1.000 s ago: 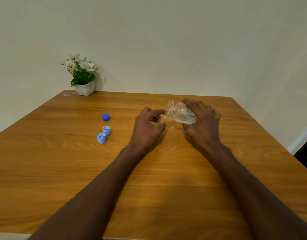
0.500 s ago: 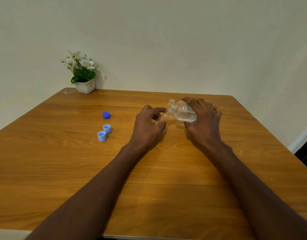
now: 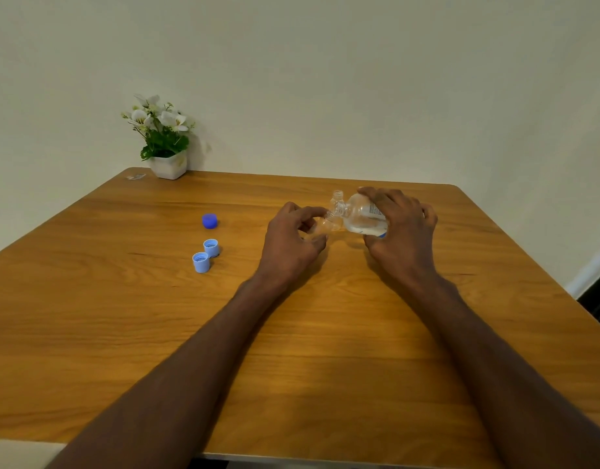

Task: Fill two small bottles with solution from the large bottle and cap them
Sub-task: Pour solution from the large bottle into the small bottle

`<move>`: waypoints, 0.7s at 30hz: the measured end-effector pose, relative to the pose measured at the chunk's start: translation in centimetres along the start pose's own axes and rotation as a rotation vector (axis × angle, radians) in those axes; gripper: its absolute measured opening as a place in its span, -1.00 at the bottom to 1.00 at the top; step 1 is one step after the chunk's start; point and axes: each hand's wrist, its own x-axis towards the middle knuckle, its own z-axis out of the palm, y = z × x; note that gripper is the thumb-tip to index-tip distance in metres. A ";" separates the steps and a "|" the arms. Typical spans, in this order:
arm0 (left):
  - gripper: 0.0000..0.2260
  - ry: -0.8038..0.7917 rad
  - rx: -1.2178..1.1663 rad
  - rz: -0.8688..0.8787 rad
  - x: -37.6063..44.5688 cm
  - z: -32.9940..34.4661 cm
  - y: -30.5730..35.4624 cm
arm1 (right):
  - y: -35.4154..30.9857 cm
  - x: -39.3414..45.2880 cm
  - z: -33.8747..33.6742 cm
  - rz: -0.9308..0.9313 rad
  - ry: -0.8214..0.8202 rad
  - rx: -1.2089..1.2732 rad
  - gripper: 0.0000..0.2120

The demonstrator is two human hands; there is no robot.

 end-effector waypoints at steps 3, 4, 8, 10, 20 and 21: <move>-0.58 0.005 0.000 0.007 0.0 0.0 0.0 | 0.0 0.0 0.1 -0.003 0.001 0.010 -0.20; -0.59 0.008 0.001 0.010 0.0 0.0 -0.1 | 0.0 0.0 0.1 -0.004 0.000 0.010 -0.19; -0.59 0.010 0.006 0.009 0.0 0.1 -0.1 | 0.1 0.0 0.2 -0.014 0.003 -0.002 -0.18; -0.59 0.011 0.009 0.007 0.0 0.1 -0.1 | 0.2 0.0 0.3 -0.018 0.005 -0.017 -0.18; -0.57 0.005 0.024 -0.005 -0.1 -0.1 0.1 | 0.1 0.0 0.2 -0.029 0.006 -0.045 -0.17; -0.56 0.003 0.025 -0.005 0.0 -0.1 0.1 | 0.1 0.0 0.2 -0.030 0.009 -0.047 -0.17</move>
